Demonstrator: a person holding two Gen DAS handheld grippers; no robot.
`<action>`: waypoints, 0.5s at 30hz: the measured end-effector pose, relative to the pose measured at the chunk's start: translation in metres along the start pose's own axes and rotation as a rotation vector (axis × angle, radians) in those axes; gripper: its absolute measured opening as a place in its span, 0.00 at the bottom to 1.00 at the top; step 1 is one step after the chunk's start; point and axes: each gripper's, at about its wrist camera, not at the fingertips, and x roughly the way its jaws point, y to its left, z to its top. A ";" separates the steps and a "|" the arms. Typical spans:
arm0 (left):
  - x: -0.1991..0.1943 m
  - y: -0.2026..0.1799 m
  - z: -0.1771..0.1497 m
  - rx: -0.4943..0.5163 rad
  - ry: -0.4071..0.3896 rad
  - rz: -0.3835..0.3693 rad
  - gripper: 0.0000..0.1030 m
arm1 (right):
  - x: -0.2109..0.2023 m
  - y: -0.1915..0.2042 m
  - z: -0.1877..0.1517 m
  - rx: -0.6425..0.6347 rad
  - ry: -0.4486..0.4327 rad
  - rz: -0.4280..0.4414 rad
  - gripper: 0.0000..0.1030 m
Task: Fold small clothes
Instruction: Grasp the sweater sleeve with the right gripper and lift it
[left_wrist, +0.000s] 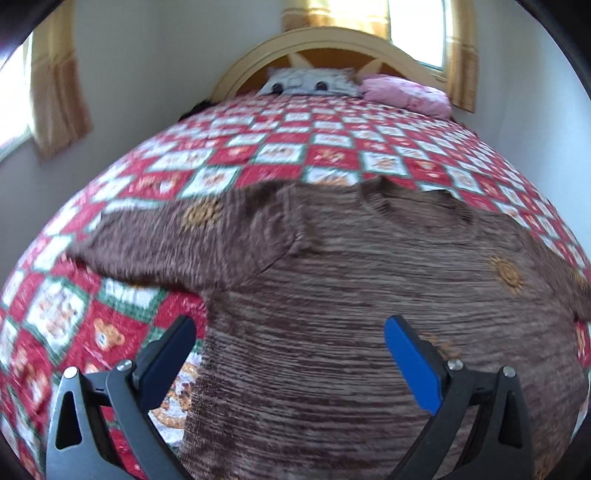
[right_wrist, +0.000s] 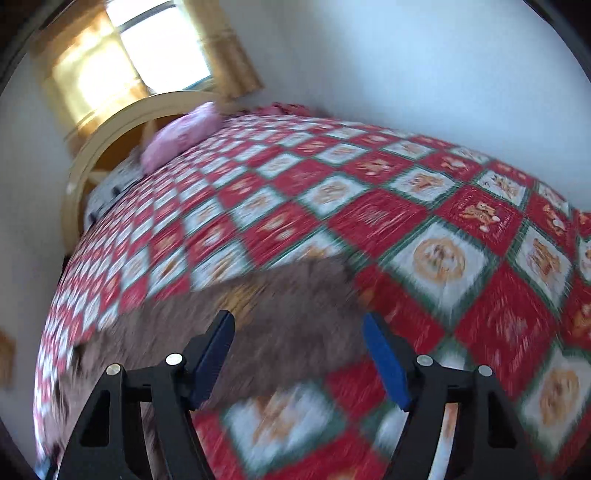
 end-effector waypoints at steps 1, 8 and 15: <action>0.004 0.002 -0.002 -0.013 0.006 0.008 1.00 | 0.015 -0.005 0.009 0.000 0.016 -0.015 0.51; 0.023 0.010 -0.011 -0.055 0.061 0.021 1.00 | 0.074 0.005 0.018 -0.127 0.087 -0.151 0.36; 0.033 0.009 -0.011 -0.046 0.102 0.011 1.00 | 0.076 0.013 0.015 -0.204 0.125 -0.162 0.10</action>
